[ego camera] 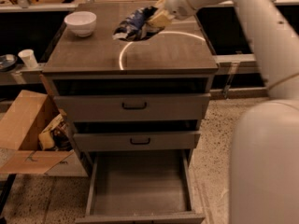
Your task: Place blue chip bag into bottom drawer
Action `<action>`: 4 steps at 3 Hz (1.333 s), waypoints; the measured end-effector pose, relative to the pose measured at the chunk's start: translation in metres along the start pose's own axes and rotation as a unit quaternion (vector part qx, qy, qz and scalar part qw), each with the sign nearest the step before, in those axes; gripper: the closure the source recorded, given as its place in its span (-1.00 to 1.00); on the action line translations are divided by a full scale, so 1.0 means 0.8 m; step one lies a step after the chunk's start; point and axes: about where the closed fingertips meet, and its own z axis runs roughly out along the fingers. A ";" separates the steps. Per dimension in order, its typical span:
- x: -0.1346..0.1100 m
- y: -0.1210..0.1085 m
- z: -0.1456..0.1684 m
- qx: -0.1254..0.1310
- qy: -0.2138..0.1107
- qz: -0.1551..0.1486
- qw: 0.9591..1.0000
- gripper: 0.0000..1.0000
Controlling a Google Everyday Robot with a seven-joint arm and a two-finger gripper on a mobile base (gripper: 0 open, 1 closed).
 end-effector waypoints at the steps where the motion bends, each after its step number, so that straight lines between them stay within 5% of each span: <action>1: 0.009 0.032 -0.002 -0.021 -0.001 0.006 1.000 1.00; 2: 0.009 0.033 -0.002 -0.021 -0.001 0.006 1.000 1.00; 4: -0.007 0.098 -0.048 -0.028 -0.008 -0.029 0.999 1.00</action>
Offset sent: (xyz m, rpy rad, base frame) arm -0.0231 -0.0023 -0.0113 0.0034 0.0321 0.0213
